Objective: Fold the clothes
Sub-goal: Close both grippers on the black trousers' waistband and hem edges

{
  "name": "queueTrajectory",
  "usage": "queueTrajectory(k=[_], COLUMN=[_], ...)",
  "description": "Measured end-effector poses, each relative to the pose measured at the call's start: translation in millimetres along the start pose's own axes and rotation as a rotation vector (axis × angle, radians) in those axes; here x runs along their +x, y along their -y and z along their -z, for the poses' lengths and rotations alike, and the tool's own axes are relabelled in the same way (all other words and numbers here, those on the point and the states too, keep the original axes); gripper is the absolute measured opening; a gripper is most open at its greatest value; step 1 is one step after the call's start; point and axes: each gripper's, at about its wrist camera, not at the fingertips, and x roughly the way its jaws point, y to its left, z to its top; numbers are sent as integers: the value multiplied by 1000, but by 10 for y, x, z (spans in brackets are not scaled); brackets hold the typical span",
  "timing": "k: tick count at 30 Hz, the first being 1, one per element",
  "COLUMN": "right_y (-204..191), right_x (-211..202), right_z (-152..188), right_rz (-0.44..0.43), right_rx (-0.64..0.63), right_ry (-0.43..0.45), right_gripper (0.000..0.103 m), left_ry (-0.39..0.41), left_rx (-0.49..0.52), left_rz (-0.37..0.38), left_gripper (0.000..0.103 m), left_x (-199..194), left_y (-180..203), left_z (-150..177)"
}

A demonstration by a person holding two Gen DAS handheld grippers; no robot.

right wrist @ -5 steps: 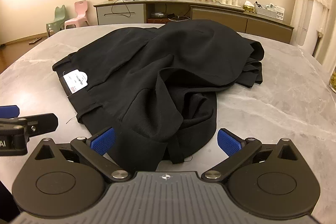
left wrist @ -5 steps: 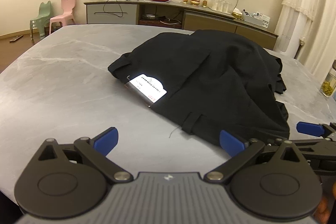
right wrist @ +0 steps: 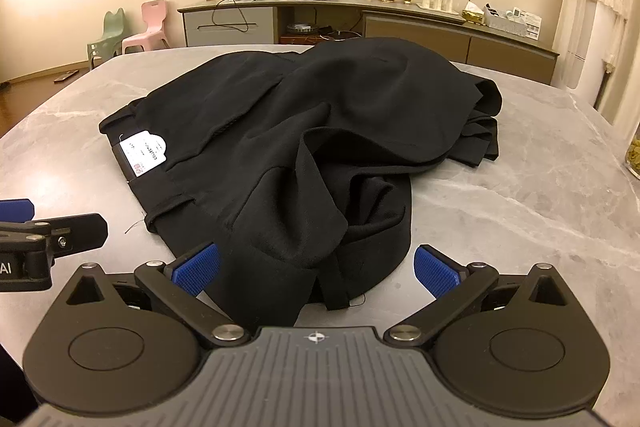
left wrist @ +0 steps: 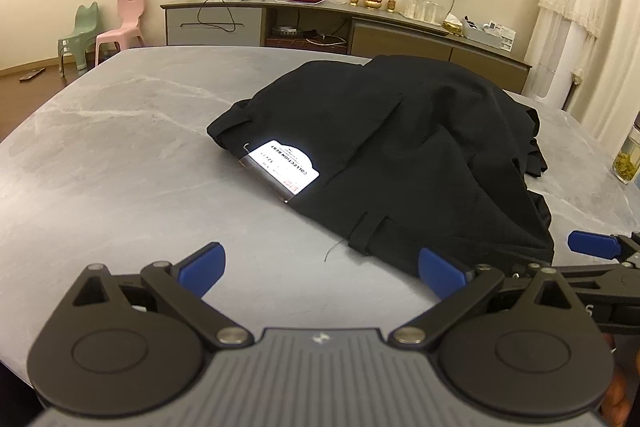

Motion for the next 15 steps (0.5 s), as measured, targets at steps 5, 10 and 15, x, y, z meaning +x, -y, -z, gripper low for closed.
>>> queueTrajectory(k=[5,10,15], right_y=[-19,59,50], right_x=[15,-15,-22], right_z=[-25,6,18], right_rz=[-5,-11,1], right_rx=[17,40,46], right_ry=[2,13,28], right_gripper=[102,102,102], left_ry=[-11,-18,-15], left_rx=[16,37,60], left_rz=[-9,-19,2], left_gripper=[103,103,103], left_x=[15,20,12], left_y=[16,54,96], left_z=[14,15,3])
